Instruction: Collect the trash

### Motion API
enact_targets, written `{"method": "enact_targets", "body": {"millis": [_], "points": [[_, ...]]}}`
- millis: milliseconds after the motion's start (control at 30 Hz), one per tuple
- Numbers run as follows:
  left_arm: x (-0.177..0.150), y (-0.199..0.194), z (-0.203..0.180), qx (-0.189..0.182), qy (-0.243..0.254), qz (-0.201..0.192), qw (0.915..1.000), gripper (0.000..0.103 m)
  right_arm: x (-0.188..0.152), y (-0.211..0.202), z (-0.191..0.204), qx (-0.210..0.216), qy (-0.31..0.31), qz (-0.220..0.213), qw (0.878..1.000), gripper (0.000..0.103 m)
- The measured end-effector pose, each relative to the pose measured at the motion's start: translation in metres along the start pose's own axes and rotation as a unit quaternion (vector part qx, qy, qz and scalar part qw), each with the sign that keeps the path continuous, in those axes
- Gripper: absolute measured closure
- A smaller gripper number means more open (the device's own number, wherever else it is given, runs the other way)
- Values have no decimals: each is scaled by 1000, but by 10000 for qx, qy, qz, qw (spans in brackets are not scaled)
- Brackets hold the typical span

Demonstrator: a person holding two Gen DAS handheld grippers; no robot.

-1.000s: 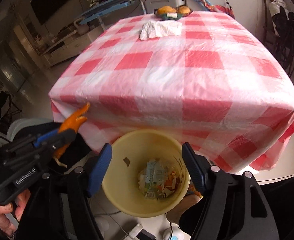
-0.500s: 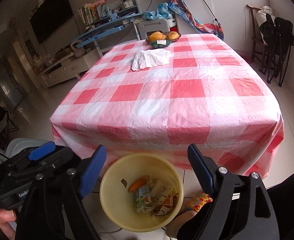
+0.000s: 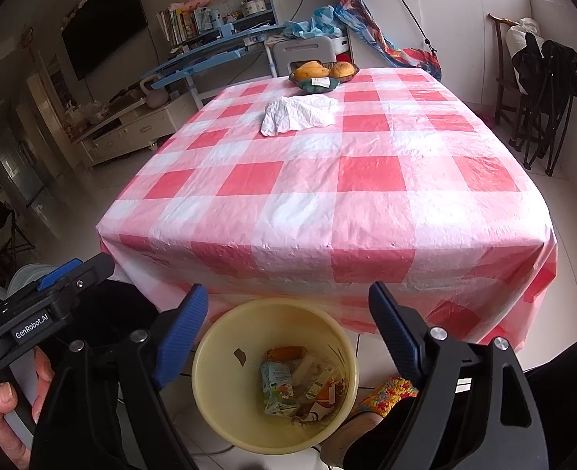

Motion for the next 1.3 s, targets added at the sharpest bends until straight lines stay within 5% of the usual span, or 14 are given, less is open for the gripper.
{"method": "enact_targets", "body": {"millis": [1300], "points": [[14,-4,4,-48,-196,-127,9997,24,12,-5,2,240,100,-209,9994,21]]}}
Point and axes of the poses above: each gripper's, at about its wrist camera, not at the fingertips, and y roughly the way its jaws point, z to its left, x to its top, the point moved 9 cm from there along y, roughly the way its jaws point, and after that the axes turned 15 degrees about -y, right-handed, at the moved point
